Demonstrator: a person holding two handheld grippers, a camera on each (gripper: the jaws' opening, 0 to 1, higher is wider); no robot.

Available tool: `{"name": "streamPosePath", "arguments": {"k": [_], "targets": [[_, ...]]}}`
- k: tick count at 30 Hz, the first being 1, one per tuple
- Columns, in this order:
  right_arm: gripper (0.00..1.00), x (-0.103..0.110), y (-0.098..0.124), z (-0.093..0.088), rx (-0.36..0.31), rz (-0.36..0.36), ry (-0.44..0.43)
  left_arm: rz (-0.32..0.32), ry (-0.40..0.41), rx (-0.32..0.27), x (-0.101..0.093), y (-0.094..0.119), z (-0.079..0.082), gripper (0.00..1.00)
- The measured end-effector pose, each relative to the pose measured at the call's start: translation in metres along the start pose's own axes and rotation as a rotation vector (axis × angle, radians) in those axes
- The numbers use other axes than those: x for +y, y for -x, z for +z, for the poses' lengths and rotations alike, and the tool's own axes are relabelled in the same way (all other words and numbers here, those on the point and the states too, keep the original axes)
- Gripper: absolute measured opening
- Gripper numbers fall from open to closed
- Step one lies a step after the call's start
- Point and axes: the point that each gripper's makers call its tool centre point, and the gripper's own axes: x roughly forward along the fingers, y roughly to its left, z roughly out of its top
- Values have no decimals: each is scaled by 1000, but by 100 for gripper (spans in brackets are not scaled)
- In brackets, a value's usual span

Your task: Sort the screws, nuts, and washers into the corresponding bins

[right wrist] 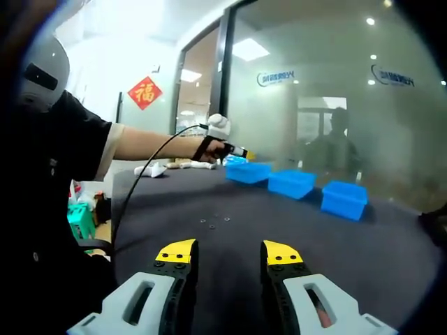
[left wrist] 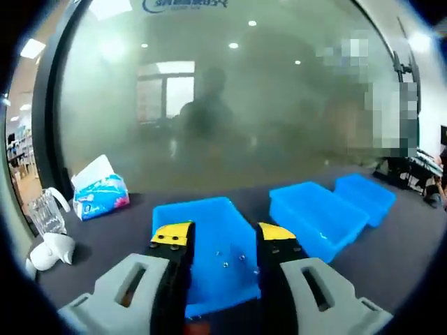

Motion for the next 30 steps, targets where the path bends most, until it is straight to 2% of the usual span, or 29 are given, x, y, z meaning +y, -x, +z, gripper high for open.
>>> {"name": "streamPosePath", "arguments": {"k": [6,13,18,25,30], "targets": [[32,1,0,1,-3,1,2,-60,-5,-4,-15,14,0,40],[32,1,-1,3,-9,-2,8,-165,-5,-35,-41,56,1,40],[32,2,-2,8,-22,0,6,-214,-30,-72,-59,96,2,40],[32,3,-1,16,-33,2,10,-324,-69,-106,-92,165,-14,41],[33,2,-1,22,-42,-3,14,-372,-83,-94,-97,202,-25,43]]}}
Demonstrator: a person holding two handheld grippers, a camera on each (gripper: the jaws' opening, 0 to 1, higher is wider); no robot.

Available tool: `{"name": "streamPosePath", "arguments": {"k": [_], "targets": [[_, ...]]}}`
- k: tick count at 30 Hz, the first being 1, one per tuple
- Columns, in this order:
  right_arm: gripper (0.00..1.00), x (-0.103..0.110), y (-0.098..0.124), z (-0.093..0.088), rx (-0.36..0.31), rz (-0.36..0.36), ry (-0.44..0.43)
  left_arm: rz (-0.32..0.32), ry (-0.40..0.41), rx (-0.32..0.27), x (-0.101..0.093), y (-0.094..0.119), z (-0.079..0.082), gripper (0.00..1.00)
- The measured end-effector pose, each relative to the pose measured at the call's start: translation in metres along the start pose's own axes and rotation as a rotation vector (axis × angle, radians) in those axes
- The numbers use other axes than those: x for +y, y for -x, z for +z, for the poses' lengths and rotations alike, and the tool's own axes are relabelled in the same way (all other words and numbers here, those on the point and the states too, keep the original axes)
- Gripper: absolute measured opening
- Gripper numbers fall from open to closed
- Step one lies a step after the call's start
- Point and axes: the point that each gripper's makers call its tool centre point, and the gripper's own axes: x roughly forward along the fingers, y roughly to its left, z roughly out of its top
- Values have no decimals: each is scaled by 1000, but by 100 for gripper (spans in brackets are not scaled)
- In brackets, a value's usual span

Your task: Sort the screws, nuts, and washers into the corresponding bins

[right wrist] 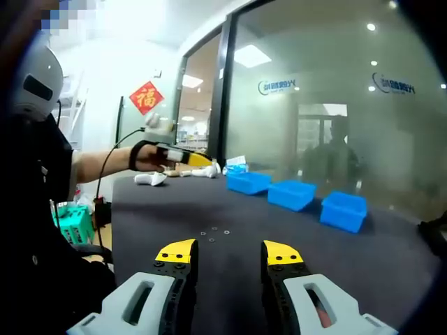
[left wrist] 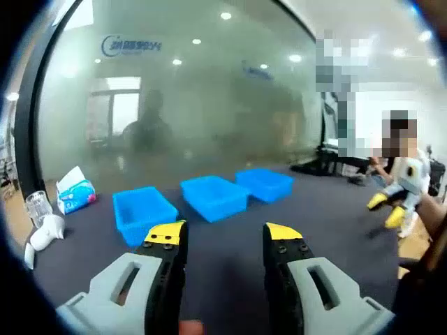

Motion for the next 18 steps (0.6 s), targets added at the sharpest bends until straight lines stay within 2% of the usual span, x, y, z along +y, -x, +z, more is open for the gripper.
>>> {"name": "streamPosePath", "arguments": {"k": [5,9,12,18], "targets": [[33,-4,0,7,-14,-12,-1,-45,-2,-12,-17,30,-5,43],[33,-4,-2,10,-10,-9,8,-90,-27,11,-31,55,-16,44],[33,-3,-3,11,-8,-5,15,-100,-40,23,-33,70,-21,44],[33,-5,-2,14,-14,-9,12,-125,-52,10,-41,93,-26,44]]}}
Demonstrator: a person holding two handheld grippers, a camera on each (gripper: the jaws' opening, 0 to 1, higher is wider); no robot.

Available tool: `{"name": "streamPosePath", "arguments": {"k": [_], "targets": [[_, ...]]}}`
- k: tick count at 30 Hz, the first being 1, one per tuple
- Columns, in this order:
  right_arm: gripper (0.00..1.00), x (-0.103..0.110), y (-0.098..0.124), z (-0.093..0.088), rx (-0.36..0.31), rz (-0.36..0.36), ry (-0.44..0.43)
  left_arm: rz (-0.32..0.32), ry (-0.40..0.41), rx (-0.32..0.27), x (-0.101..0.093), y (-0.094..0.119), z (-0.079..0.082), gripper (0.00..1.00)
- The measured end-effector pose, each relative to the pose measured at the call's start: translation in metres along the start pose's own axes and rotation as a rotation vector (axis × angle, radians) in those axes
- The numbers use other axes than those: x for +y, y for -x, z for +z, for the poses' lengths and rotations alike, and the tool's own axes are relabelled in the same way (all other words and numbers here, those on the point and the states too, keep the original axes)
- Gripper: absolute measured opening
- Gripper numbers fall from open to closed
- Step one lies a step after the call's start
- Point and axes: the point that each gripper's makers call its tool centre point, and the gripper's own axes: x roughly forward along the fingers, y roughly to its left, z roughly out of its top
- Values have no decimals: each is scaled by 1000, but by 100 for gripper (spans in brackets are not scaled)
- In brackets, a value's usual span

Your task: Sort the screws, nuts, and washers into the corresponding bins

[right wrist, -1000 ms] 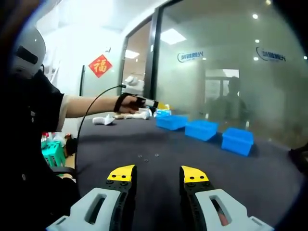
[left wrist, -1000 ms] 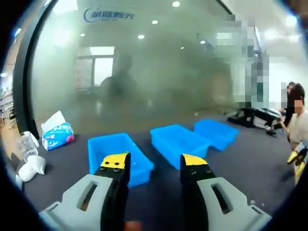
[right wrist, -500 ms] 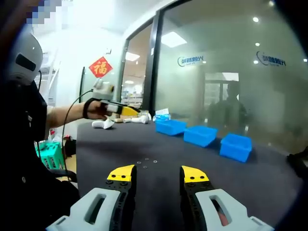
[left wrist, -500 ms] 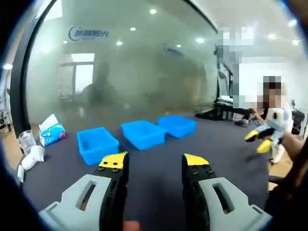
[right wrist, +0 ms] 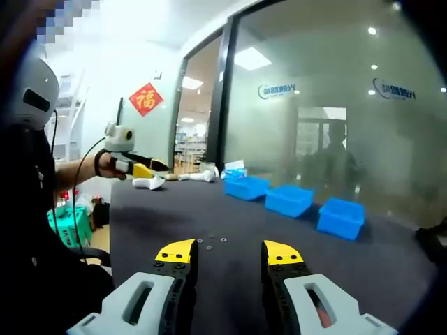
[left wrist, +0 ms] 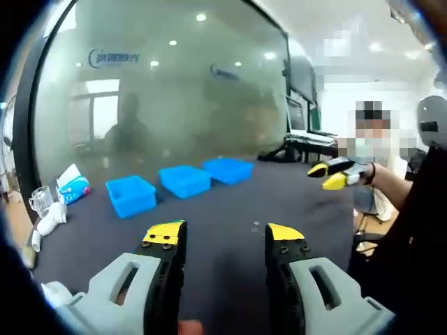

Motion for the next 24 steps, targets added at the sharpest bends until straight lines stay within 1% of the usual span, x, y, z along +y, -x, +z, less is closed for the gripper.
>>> {"name": "streamPosePath", "arguments": {"k": [3,5,7,9,11,12,14,18,24], "targets": [[33,0,0,-1,3,0,0,-23,-3,6,-8,7,-4,44],[33,0,0,-1,5,0,1,-51,-25,32,-14,11,-9,44],[33,1,0,-2,5,2,-1,-61,-33,49,-17,13,-13,44],[33,1,0,-2,6,3,0,-83,-44,77,-21,14,-17,44],[33,2,0,-3,6,7,-2,-105,-46,90,-24,14,-20,44],[33,3,0,-4,7,8,-2,-125,-48,106,-28,13,-23,44],[33,4,0,-5,10,14,-1,-147,-53,142,-31,10,-30,44],[33,5,0,-7,15,21,-1,-147,-49,154,-31,7,-34,44],[33,4,0,-10,42,38,17,-125,-35,138,-25,7,-31,44]]}}
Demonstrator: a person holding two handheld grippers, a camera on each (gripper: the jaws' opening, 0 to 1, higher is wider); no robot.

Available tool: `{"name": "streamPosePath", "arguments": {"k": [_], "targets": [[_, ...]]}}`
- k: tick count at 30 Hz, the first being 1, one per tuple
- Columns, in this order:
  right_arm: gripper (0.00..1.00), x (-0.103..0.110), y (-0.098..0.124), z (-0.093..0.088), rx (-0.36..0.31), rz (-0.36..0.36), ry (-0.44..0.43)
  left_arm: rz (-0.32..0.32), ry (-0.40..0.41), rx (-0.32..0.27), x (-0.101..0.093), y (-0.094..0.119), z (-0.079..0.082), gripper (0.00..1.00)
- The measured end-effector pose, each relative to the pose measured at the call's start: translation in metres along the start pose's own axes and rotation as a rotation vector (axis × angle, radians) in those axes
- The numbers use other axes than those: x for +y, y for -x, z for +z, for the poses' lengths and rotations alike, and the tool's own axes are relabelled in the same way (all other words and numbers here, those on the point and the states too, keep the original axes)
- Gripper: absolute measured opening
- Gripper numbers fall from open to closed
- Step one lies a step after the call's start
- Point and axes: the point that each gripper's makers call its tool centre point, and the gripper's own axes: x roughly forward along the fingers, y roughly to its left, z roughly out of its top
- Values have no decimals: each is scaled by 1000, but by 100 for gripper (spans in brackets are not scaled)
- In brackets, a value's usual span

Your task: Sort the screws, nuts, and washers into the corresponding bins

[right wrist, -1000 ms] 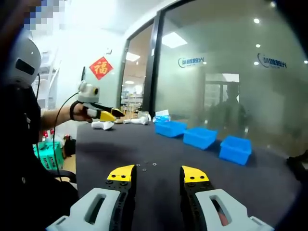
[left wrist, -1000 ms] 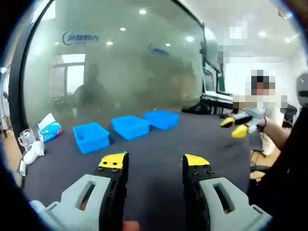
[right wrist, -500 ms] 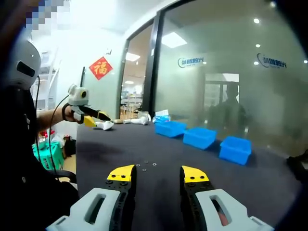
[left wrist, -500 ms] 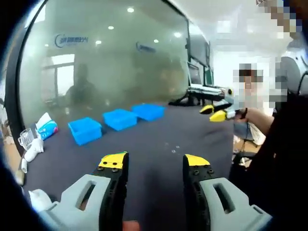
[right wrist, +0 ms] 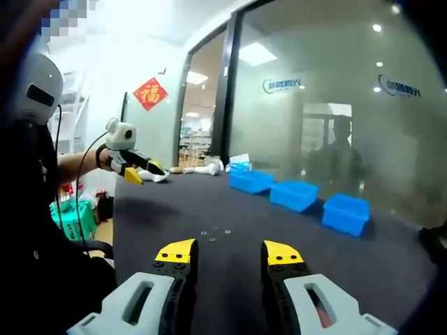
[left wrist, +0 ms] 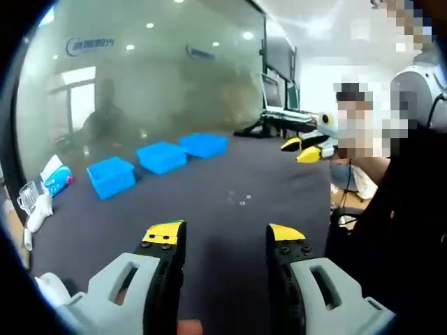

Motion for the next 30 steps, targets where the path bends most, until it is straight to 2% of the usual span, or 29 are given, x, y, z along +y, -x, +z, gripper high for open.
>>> {"name": "streamPosePath", "arguments": {"k": [9,16,30], "targets": [[33,0,-10,-3,97,81,80,5,-3,1,0,5,-2,44],[33,-1,-20,-4,127,148,72,23,10,-5,4,8,-5,44],[32,7,-39,-11,251,272,147,29,16,13,9,10,-11,44]]}}
